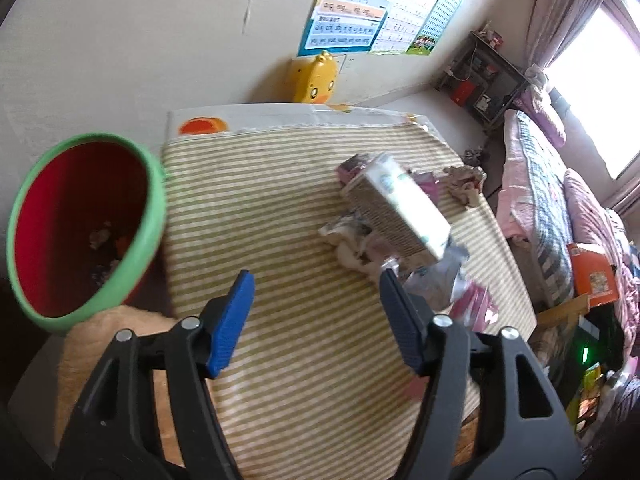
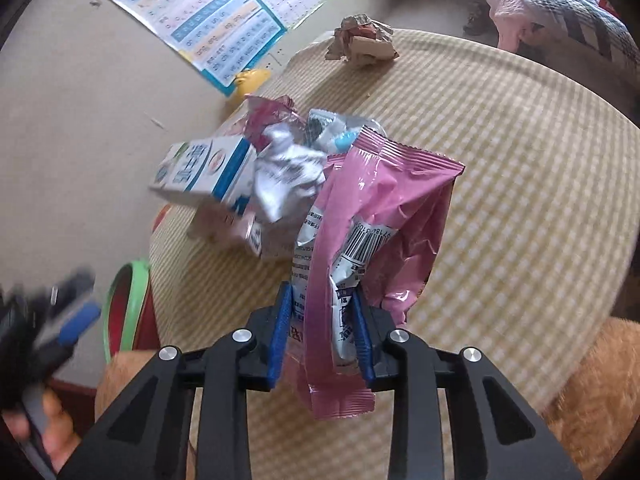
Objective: Collect trash
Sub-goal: 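Grasp the pink snack bag with the right tool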
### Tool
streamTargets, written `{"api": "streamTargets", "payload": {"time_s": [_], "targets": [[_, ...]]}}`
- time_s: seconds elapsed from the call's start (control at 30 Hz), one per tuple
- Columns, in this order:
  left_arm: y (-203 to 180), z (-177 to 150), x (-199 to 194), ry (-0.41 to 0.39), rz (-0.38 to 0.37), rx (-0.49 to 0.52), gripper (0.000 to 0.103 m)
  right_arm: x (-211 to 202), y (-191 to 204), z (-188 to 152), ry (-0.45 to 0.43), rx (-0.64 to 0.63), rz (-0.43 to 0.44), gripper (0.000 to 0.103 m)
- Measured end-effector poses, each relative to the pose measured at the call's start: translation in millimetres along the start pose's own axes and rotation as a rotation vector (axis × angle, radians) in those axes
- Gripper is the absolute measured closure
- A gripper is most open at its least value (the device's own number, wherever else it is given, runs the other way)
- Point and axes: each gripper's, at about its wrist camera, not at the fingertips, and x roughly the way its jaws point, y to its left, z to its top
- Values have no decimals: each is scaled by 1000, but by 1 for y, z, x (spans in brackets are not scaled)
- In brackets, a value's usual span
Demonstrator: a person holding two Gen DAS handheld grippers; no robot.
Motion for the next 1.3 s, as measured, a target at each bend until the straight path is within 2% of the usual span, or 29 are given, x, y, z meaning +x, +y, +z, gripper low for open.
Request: {"api": "streamTargets", "payload": {"time_s": [0.13,0.2,0.33,0.4,0.47,0.6,0.73,0.9,0.93,1.0,1.03,1.1,1.2,1.3], "targets": [[-18,13,18,3,-16,-40,33,-8,-1,-1,-36,-17,-15,76],[-27,21,29,-1,6,-63,26,-11,-5,0,-56,-6,-9,76],[-39,30,41,-38,53,-97,22,-10,-9,-2,-67,-6,-12,75],[-45,33,46,-56,84,-104,17,-9,-11,-2,-66,-5,-11,75],[-53,38,56,-48,89,-102,15,-9,-13,-2,-69,-6,-13,75],[-71,45,76,-18,113,-50,11,-10,-14,-1,-77,-14,-19,74],[-88,45,104,24,232,25,8,-10,-17,-1,-78,-15,-15,73],[-97,35,114,72,198,88,8,-7,-21,-2,-61,1,0,73],[-99,33,112,66,186,117,13,-6,-22,-2,-57,4,3,73],[-103,30,108,66,145,151,50,-6,-22,-1,-56,7,7,73],[-104,29,105,81,115,166,58,-6,-22,-1,-57,9,9,73],[-103,26,100,104,67,181,84,-4,-23,-1,-54,12,12,72],[-102,18,89,123,41,239,103,-3,-24,-1,-52,16,14,72],[-98,12,81,127,44,270,103,-2,-24,-1,-49,20,15,72]]}}
